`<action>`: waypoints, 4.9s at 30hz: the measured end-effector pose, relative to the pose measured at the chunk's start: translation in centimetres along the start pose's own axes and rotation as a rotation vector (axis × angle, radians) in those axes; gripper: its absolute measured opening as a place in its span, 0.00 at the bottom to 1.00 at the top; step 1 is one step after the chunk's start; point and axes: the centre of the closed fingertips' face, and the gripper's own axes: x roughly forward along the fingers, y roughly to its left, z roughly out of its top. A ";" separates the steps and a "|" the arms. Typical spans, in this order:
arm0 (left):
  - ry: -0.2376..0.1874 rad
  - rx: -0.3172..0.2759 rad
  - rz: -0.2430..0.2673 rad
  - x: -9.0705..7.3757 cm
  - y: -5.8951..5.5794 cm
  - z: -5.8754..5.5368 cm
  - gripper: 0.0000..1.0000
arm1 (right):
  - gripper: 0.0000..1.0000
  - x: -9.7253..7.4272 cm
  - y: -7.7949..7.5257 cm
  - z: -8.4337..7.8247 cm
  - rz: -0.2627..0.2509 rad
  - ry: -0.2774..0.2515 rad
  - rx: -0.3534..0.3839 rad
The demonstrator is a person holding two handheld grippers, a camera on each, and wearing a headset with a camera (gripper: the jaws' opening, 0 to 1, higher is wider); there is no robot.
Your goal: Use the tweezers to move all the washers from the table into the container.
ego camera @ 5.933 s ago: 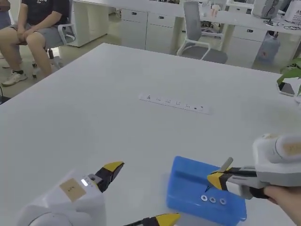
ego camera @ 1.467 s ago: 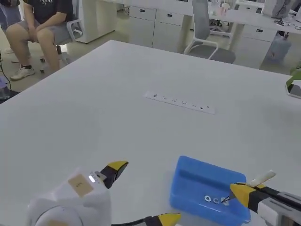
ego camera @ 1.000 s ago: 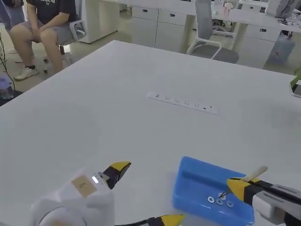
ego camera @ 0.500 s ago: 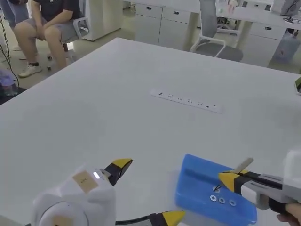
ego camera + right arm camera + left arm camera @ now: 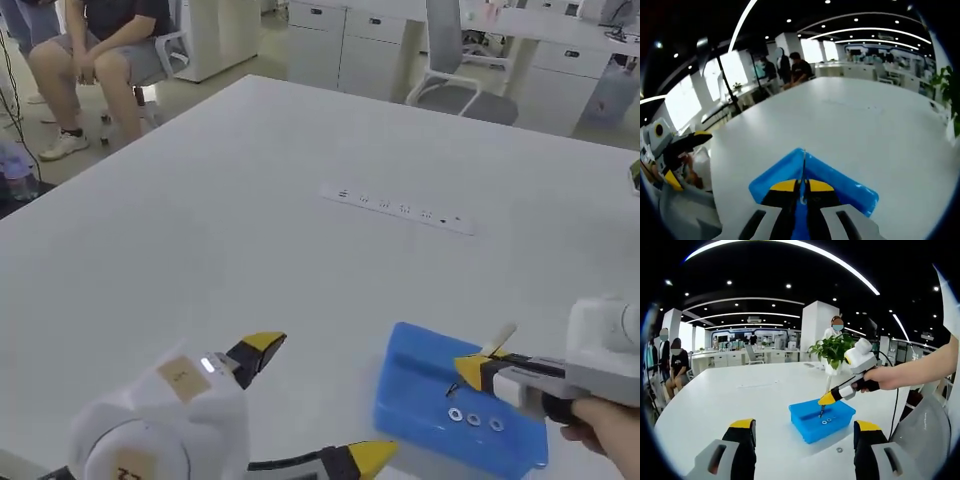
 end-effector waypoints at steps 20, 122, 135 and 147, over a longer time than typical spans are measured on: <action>-0.003 -0.002 0.001 -0.1 -0.1 0.2 0.81 | 0.03 1.7 0.3 -1.3 0.016 0.071 -0.030; -0.001 0.007 -0.010 0.0 -0.4 0.1 0.81 | 0.04 -2.2 9.4 -7.2 0.192 0.079 -0.077; 0.001 0.009 -0.009 0.0 -0.2 0.0 0.81 | 0.04 -2.2 11.0 -7.7 0.222 0.088 -0.237; 0.006 0.014 -0.014 0.1 -0.5 0.0 0.80 | 0.03 -2.9 12.4 -9.0 0.199 0.037 -0.269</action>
